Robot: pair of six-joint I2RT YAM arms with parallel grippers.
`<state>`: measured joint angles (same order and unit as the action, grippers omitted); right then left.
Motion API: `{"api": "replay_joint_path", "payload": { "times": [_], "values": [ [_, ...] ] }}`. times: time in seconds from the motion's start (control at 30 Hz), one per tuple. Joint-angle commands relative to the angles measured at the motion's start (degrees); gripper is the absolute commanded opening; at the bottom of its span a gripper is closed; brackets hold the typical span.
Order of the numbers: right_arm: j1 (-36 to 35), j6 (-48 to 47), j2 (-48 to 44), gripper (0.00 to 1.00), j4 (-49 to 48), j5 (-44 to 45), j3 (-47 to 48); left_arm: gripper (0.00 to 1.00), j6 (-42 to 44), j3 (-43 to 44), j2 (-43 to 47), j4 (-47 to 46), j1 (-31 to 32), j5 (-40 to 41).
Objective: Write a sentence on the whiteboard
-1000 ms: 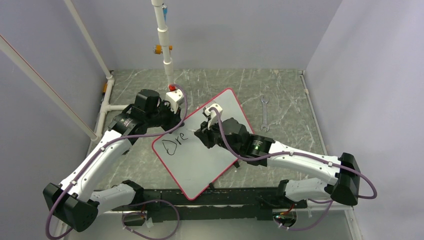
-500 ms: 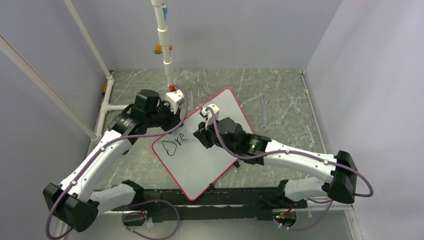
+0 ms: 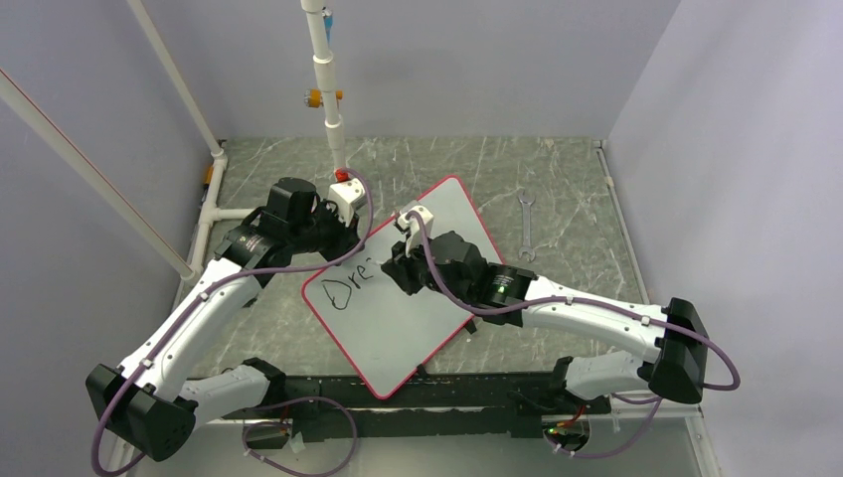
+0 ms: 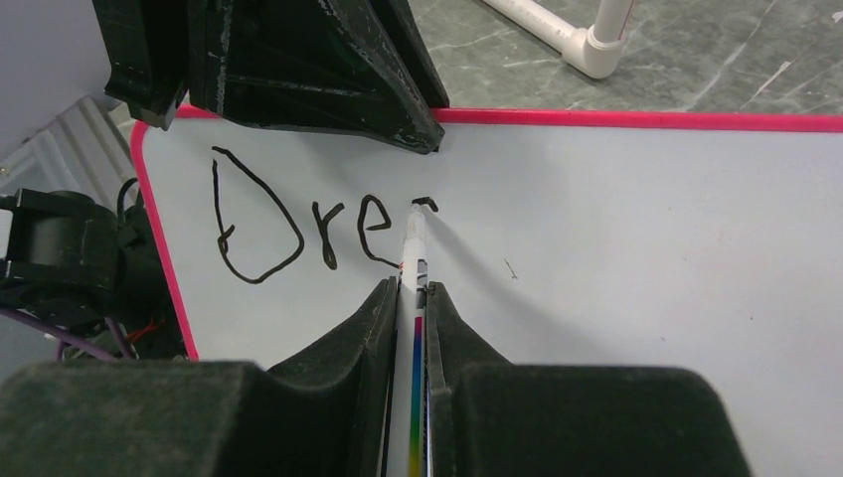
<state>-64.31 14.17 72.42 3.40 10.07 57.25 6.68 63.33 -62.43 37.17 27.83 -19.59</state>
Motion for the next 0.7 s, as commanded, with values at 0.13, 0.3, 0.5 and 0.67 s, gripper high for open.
{"api": "replay_joint_path", "payload": {
  "times": [0.13,0.3,0.5,0.67],
  "values": [
    [0.15,2.18,-2.5,0.0,-1.06,-3.02,-2.6,0.0,0.91,0.44,1.53,-2.16,0.48,-3.2],
    [0.15,2.92,-3.97,0.0,-0.59,-2.59,-4.69,0.0,0.89,0.47,1.48,-2.26,0.5,-3.1],
    [0.2,3.06,-3.7,0.0,0.33,0.17,-3.87,0.0,0.88,0.42,1.53,-2.26,0.49,-3.14],
    [0.14,2.21,-2.13,0.0,0.62,1.85,-1.11,0.0,0.93,0.39,1.52,-2.15,0.54,-3.08]
  ]
}}
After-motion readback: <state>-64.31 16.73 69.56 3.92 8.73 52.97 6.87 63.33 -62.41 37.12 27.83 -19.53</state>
